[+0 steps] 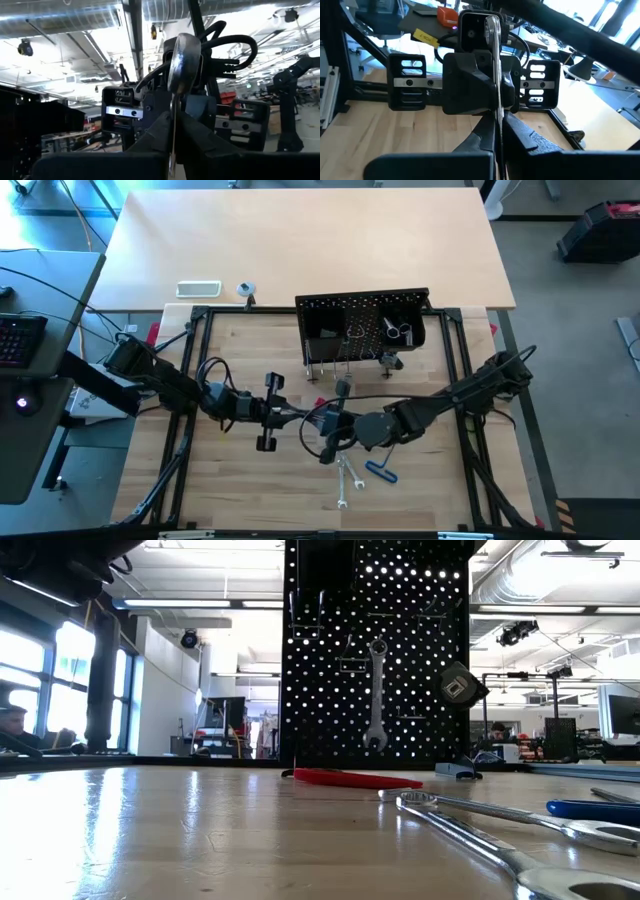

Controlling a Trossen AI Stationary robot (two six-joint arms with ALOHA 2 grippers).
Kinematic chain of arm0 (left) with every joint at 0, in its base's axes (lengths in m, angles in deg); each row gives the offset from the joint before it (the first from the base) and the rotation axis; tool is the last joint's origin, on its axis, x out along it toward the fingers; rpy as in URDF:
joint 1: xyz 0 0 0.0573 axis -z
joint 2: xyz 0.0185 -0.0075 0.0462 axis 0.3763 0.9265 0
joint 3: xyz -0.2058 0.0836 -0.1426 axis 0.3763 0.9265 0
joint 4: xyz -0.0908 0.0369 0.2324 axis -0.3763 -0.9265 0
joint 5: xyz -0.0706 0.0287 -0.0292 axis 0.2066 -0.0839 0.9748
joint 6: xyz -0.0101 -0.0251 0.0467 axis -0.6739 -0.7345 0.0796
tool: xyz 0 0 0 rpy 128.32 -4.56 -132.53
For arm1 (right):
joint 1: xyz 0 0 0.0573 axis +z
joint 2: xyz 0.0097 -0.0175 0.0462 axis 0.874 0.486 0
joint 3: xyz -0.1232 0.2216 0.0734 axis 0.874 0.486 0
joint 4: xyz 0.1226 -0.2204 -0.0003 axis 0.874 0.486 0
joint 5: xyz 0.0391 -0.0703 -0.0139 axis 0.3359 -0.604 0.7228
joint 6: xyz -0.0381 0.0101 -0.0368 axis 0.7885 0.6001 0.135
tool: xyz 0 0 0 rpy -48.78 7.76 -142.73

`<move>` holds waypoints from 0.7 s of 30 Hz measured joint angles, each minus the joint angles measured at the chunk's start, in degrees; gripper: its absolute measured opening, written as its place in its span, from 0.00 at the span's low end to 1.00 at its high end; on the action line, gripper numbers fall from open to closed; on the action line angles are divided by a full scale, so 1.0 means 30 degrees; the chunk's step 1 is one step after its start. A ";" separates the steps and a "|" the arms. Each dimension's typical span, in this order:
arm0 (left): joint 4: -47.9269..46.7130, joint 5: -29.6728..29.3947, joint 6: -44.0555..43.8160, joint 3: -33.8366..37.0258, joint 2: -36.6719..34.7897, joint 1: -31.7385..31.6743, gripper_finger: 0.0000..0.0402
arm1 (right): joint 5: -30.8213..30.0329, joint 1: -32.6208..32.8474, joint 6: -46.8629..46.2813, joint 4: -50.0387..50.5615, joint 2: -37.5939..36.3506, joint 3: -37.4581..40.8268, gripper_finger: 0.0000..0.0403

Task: Hang tools onto peg board
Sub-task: Hang the wrench on the peg board

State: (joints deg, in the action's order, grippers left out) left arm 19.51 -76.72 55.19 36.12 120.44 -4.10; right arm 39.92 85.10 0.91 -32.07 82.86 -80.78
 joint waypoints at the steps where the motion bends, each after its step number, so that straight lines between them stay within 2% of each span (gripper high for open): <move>1: 0.0000 0.0003 0.0001 -0.0007 0.0000 -0.0007 0.05 | -0.0012 -0.0006 0.0000 -0.0004 0.0000 0.0000 0.01; 6: 0.0240 -0.0304 0.0015 -0.0007 0.0000 -0.0007 0.07 | -0.0219 0.0051 -0.0142 -0.0110 0.0000 0.0000 0.01; 13: 0.0379 -0.0032 0.0158 0.0010 0.0002 -0.0007 0.02 | 0.0134 0.0103 -0.0382 -0.0091 0.0000 0.0000 0.01; 17: 0.0249 -0.0006 0.0480 0.0044 0.0036 -0.0021 0.01 | 0.0165 0.0139 -0.1190 0.0792 -0.0010 -0.0039 0.04; 21: -0.1215 -0.0518 0.0351 0.0044 0.0036 -0.0217 0.01 | -0.0340 0.0360 -0.2669 0.3021 -0.0085 -0.0051 0.07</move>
State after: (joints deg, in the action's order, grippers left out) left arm 15.87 -78.27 56.24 36.26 120.55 -4.75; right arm 38.90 86.18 -7.10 -23.01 82.61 -80.94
